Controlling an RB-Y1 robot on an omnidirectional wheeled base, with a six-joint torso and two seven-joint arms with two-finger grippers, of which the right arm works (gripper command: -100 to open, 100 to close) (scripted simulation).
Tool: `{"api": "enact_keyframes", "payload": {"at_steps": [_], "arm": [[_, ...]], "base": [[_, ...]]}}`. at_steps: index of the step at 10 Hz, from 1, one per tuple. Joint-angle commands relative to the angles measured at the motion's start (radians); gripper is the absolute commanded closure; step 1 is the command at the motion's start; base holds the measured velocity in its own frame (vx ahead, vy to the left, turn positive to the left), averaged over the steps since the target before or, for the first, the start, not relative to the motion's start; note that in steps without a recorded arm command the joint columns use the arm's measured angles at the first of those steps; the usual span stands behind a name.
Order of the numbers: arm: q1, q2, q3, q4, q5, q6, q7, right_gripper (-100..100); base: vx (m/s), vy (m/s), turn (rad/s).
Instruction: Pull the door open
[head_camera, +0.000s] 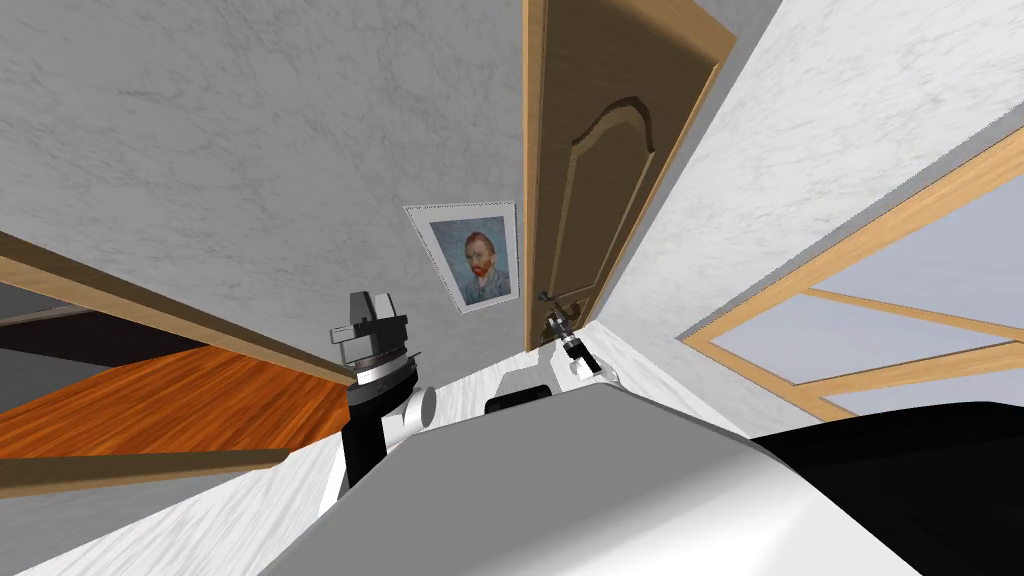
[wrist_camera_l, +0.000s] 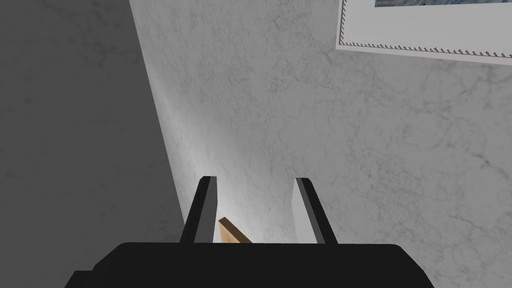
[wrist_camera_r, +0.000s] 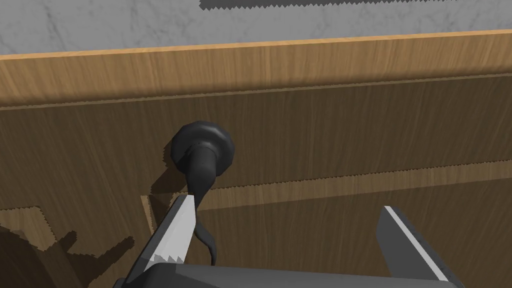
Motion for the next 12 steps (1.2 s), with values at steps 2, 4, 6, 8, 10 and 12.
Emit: {"api": "enact_keyframes", "payload": {"at_steps": [2, 4, 6, 8, 10, 12], "arm": [[-0.023, -0.012, 0.009, 0.06, -0.011, -0.007, -0.014, -100], [-0.043, -0.028, 0.018, 0.114, -0.023, -0.011, -0.028, -100], [-0.053, -0.035, 0.022, 0.141, -0.029, -0.013, -0.035, -100], [-0.071, -0.049, 0.03, 0.188, -0.04, -0.016, -0.048, -100], [-0.087, -0.061, 0.036, 0.23, -0.049, -0.019, -0.059, -100], [-0.104, -0.075, 0.044, 0.276, -0.06, -0.022, -0.072, -100]], "base": [[0.021, -0.065, 0.054], [0.002, -0.098, 0.132], [0.008, -0.086, 0.08], [0.013, -0.079, 0.087], [0.011, -0.087, 0.101], [0.0, -0.086, 0.09]]}}
